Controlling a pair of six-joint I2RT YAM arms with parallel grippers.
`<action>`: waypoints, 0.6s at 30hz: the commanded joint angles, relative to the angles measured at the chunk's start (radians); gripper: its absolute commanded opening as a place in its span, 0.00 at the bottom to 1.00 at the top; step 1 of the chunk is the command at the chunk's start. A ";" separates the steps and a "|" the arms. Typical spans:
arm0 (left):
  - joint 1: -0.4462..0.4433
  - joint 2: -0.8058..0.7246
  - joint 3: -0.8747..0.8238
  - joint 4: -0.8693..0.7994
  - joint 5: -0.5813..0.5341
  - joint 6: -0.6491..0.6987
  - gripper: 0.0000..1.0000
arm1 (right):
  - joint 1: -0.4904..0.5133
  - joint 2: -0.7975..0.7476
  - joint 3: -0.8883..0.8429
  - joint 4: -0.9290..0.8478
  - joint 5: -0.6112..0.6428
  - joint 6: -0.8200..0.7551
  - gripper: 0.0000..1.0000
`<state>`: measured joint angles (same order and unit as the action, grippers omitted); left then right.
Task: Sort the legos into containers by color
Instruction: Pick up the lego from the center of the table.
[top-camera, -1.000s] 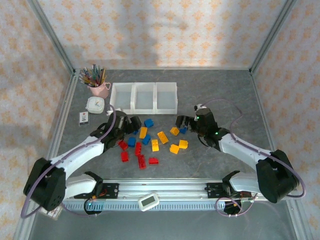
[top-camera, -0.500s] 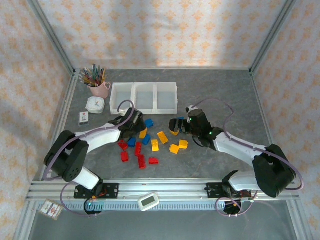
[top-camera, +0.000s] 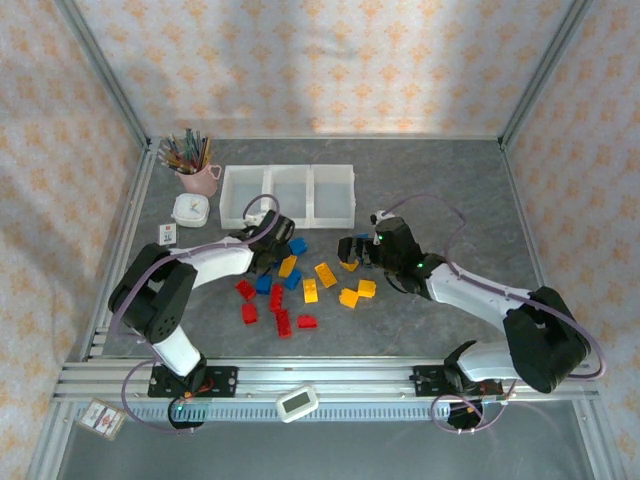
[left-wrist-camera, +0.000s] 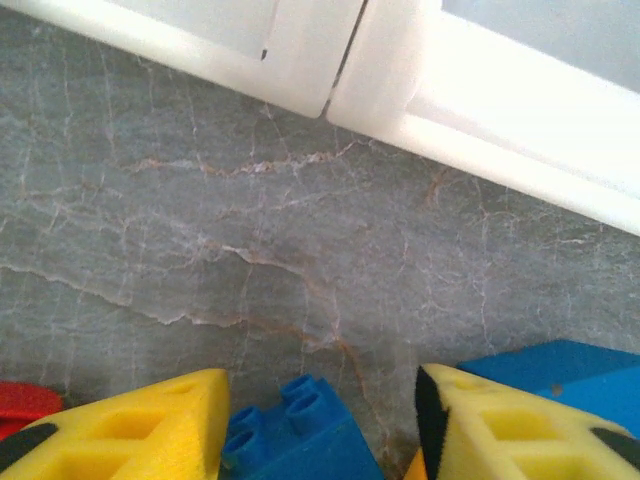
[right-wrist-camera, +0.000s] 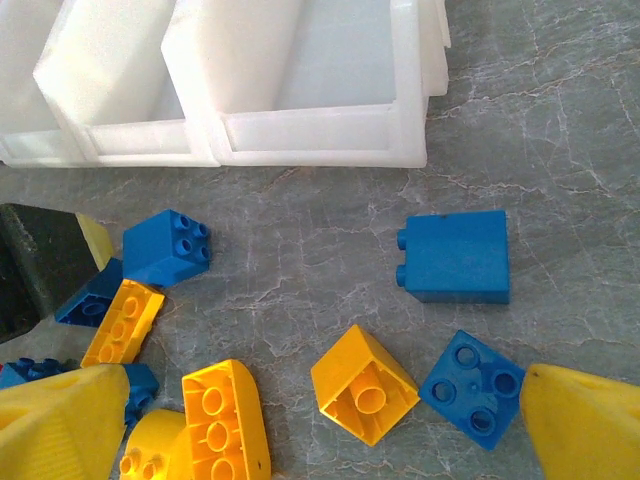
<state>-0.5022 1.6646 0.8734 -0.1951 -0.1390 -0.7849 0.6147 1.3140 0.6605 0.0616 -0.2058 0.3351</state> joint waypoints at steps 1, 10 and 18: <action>-0.002 0.014 0.020 -0.035 -0.049 0.009 0.50 | 0.002 0.007 0.031 -0.016 0.027 -0.019 1.00; -0.002 0.047 0.016 -0.036 -0.016 -0.006 0.50 | 0.002 0.010 0.050 -0.025 0.029 -0.022 1.00; -0.002 0.004 0.008 -0.040 -0.057 -0.010 0.35 | 0.002 -0.004 0.058 -0.031 0.024 -0.026 1.00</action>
<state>-0.5022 1.6901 0.8764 -0.1951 -0.1520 -0.7879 0.6147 1.3167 0.6876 0.0494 -0.2024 0.3271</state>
